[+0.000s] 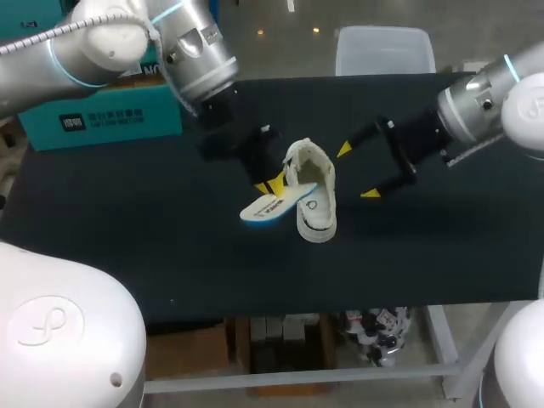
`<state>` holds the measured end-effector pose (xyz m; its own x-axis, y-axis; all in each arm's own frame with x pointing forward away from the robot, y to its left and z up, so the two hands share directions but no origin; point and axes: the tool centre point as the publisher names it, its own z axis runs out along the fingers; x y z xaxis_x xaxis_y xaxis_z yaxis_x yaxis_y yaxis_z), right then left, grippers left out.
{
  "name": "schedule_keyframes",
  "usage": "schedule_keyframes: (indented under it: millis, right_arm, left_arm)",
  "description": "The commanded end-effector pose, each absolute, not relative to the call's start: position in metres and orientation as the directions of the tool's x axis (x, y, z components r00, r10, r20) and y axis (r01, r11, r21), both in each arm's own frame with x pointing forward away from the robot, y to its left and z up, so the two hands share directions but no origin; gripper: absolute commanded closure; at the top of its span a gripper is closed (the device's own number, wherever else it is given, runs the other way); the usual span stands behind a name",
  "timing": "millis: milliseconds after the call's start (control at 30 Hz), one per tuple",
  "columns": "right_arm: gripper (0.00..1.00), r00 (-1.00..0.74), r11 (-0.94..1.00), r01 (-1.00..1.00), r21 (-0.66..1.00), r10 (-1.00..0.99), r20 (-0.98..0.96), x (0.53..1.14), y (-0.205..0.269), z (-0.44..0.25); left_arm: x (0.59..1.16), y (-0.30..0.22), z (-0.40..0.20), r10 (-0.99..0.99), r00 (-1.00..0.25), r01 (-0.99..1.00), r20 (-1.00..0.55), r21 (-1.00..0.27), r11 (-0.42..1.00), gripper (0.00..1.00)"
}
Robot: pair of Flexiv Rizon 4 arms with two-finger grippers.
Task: Open the shoe tongue, take the insole out of the shoe, put the insole back into the shoe, and pack the shoe into the shoebox
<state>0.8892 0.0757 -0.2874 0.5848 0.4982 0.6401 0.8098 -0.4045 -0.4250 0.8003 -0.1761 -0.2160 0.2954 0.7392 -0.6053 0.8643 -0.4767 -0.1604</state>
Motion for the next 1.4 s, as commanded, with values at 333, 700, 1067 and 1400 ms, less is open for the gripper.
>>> schedule_keyframes:
  millis: [333, 700, 1067, 1400]
  right_arm:
    - [0.00, 0.610, -0.394, 0.788, -0.474, 0.391, 0.689, 0.887, 0.075, -0.297]
    - [0.00, 0.640, -0.420, 0.747, -0.516, 0.242, 0.729, 0.879, 0.084, -0.311]
    - [0.39, 0.643, -0.373, 0.744, -0.555, 0.169, 0.747, 0.869, 0.107, -0.306]
    - [0.52, 0.633, -0.326, 0.757, -0.567, 0.148, 0.760, 0.861, 0.124, -0.297]
  left_arm:
    - [0.821, -0.188, -0.239, 0.713, 0.333, 0.834, -0.617, -0.160, -0.529, 1.00]
    - [0.834, -0.193, -0.250, 0.686, 0.350, 0.830, -0.638, -0.129, -0.543, 1.00]
    - [0.842, -0.201, -0.262, 0.672, 0.398, 0.805, -0.625, -0.113, -0.582, 1.00]
    - [0.849, -0.210, -0.273, 0.673, 0.421, 0.800, -0.608, -0.102, -0.592, 1.00]
